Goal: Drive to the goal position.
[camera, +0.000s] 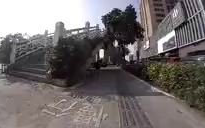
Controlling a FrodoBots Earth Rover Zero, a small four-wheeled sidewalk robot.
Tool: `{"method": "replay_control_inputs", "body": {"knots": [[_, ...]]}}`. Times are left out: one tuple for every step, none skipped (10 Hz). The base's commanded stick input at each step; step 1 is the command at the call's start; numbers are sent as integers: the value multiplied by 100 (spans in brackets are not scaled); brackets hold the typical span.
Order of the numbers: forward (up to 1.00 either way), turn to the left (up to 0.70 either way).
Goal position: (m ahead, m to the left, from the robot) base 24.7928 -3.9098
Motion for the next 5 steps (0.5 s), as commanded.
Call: {"method": "replay_control_inputs", "body": {"knots": [[70, 0], [70, 0], [70, 0], [70, 0], [70, 0]]}}
